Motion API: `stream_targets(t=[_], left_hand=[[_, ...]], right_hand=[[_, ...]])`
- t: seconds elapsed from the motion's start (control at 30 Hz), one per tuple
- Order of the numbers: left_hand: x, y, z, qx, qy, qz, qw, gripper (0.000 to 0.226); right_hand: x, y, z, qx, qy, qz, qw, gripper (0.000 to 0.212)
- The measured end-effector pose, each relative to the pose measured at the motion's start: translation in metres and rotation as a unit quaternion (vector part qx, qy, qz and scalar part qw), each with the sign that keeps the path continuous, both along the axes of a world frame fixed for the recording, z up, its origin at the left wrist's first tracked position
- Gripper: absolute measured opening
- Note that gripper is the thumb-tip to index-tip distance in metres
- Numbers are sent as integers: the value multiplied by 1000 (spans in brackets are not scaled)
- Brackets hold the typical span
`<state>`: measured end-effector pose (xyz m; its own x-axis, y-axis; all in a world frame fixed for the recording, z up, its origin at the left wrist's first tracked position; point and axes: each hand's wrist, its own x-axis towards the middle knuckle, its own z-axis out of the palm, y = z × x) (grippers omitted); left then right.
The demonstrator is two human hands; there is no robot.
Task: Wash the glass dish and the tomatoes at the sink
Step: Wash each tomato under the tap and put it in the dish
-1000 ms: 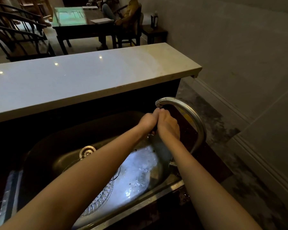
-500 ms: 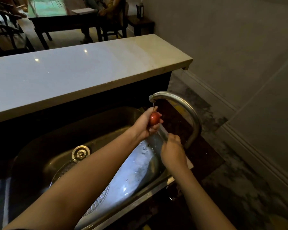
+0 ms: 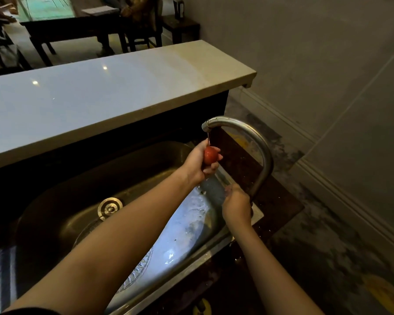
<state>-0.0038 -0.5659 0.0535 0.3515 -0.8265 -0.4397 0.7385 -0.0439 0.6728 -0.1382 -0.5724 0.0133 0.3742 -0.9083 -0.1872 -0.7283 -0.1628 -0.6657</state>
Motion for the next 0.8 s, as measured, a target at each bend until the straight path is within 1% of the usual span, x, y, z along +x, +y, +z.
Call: stream_targets(t=[0.1,0.17,0.27,0.33,0.5,0.57,0.63,0.7,0.73,0.8], left_hand=[[-3,0,3,4,45,1,999,48],[-3,1,3,7,66,-1,998,41],[-4,2,5,24,66,-8,997,21],[-3,4,3,31,63,-5,997,16],[-3,11,-4,47,31,1,998,25],[-3,15,-7,48,-13,-6,999,20],[-2,21,-11,43,-85,-24,995,15],[0,33,-17,74,-166,-41,983,26],[2,41,-20,106,-223,-55,967,32],[7,58,-27,169,-340,-86,921,37]], right_hand=[[-1,3,0,-15,-15,-3,1000,24],[-3,3,0,-25,-15,0,1000,23],[-7,4,0,-16,-41,14,999,22],[-12,5,0,-20,-68,26,997,21],[-21,14,2,-39,-102,32,993,21],[-23,15,4,-43,-95,39,994,21],[-25,16,8,-35,-74,52,995,24],[-26,19,12,-37,-48,66,996,32],[-25,22,14,-54,-37,74,995,35],[-21,32,17,-110,-31,94,989,38]])
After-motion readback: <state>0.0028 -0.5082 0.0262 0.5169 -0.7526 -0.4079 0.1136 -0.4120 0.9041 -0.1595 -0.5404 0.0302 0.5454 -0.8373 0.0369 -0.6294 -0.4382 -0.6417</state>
